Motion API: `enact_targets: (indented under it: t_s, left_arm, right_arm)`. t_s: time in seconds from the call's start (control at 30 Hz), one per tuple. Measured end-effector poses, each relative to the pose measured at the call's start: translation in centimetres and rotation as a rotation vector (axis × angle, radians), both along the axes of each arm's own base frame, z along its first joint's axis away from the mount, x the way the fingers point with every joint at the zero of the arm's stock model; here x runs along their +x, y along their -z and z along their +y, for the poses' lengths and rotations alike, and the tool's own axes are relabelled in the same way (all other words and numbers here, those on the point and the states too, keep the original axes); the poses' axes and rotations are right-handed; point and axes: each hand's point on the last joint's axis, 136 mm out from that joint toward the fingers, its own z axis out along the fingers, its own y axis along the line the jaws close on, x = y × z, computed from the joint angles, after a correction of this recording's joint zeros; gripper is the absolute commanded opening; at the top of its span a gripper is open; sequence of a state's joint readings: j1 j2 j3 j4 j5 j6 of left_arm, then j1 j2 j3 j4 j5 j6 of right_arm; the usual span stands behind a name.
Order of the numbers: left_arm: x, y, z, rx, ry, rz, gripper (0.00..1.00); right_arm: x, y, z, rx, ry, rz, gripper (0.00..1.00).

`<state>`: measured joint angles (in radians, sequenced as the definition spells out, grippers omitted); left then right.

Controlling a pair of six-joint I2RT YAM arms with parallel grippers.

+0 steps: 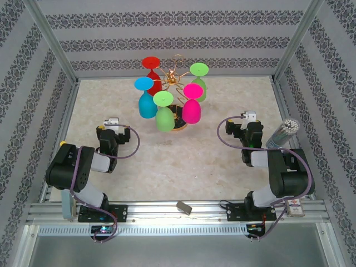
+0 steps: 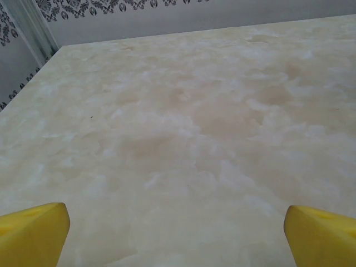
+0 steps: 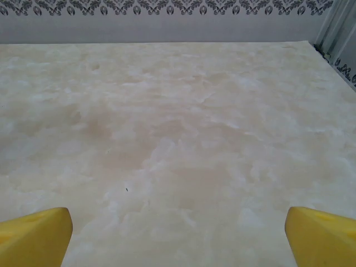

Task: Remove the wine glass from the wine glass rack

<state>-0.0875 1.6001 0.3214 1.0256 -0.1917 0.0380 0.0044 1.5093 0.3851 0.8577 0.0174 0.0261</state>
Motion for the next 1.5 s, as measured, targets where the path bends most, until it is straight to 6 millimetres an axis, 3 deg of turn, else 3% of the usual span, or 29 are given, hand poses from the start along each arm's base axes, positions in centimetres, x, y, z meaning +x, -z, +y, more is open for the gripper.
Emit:
enact_targets:
  t_s: [1.07, 1.3, 1.4, 1.5]
  left_arm:
    - [0.3, -0.5, 0.5, -0.009, -0.029, -0.015, 1.00]
    - [0.3, -0.6, 1.0, -0.011, -0.050, -0.017, 0.89]
    - [0.3, -1.0, 1.0, -0.011, -0.051, -0.029, 0.87]
    - [0.2, -1.2, 1.0, -0.012, -0.050, -0.038, 0.85]
  right_arm:
    - [0.0, 0.0, 0.0, 0.000, 0.000, 0.000, 0.98]
    - [-0.1, -0.1, -0.6, -0.008, 0.033, 0.006, 0.95]
    - [-0.5, -0.9, -1.1, -0.001, 0.071, 0.037, 0.95]
    - [0.0, -4.5, -1.4, 0.037, 0.100, 0.022, 0.94]
